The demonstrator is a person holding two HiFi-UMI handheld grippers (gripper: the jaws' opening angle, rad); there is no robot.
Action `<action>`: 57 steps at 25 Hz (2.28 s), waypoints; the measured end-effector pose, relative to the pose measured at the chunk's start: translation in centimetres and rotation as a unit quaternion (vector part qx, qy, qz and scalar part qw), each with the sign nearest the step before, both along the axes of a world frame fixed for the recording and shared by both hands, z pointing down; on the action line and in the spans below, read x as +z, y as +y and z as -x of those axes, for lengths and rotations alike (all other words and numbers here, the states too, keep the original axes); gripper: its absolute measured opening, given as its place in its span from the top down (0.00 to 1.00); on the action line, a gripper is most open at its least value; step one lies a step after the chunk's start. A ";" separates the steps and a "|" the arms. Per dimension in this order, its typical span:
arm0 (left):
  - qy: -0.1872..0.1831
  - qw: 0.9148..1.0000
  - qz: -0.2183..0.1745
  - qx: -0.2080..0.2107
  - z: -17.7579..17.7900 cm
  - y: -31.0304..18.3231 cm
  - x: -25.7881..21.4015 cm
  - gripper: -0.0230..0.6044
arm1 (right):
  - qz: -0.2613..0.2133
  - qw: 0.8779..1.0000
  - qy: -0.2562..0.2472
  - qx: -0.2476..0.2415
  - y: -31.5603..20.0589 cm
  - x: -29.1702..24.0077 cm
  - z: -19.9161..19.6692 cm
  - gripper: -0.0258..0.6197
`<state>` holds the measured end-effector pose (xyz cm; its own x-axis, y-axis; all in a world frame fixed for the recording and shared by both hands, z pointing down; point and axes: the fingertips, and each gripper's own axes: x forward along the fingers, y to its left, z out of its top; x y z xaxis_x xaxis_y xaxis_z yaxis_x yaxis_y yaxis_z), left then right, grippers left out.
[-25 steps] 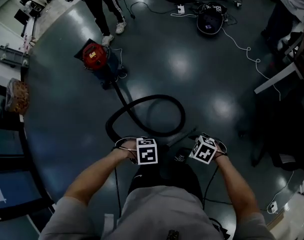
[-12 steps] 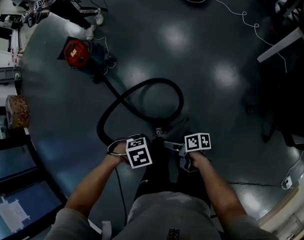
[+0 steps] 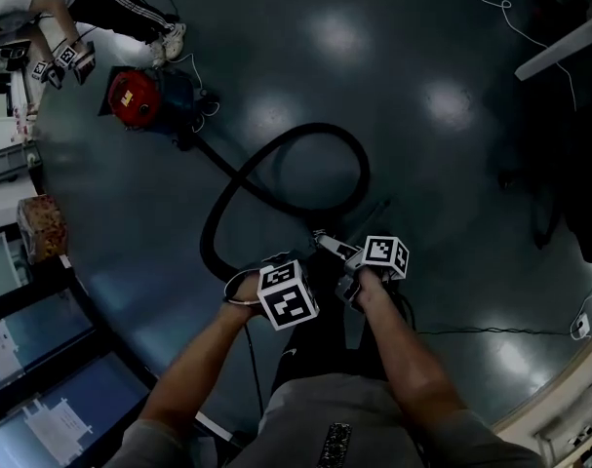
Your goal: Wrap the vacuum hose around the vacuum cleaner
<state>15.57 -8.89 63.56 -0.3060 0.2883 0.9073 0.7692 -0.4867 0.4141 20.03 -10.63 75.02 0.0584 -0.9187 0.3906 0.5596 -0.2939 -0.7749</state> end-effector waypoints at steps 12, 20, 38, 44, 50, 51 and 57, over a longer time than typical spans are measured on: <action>-0.004 0.999 0.028 -0.036 -1.9 -1.1 -0.1 0.70 | 0.079 0.996 -0.012 0.036 0.5 -0.5 -3.5 0.54; -0.047 0.990 0.093 -0.093 -3.5 -1.3 -2.1 0.70 | 0.168 0.983 0.073 0.011 1.1 -4.0 -7.9 0.65; 0.069 0.963 0.157 -0.209 -12.6 -10.7 -10.5 0.70 | 0.225 0.917 0.298 -0.142 -6.4 -16.4 -21.9 0.69; 0.179 0.941 0.164 -0.237 -19.9 -15.8 -12.5 0.70 | 0.207 0.866 0.383 -0.247 -11.5 -21.1 -25.0 0.69; 0.296 0.906 0.129 -0.272 -28.3 -21.7 -16.6 0.70 | 0.177 0.789 0.457 -0.370 -15.1 -23.9 -28.8 0.69; 0.326 0.898 0.109 -0.275 -29.7 -22.6 -17.3 0.73 | 0.169 0.776 0.465 -0.391 -15.5 -24.2 -29.6 0.69; 0.441 0.852 0.001 -0.282 -37.5 -25.6 -22.4 0.95 | 0.102 0.683 0.515 -0.507 -15.9 -26.4 -34.0 0.70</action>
<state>53.06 -34.47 41.12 0.6829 0.1661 0.7114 0.4260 -0.8816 -0.2031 54.05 -26.48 48.63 -0.2274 -0.6226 0.7488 -0.8239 -0.2869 -0.4888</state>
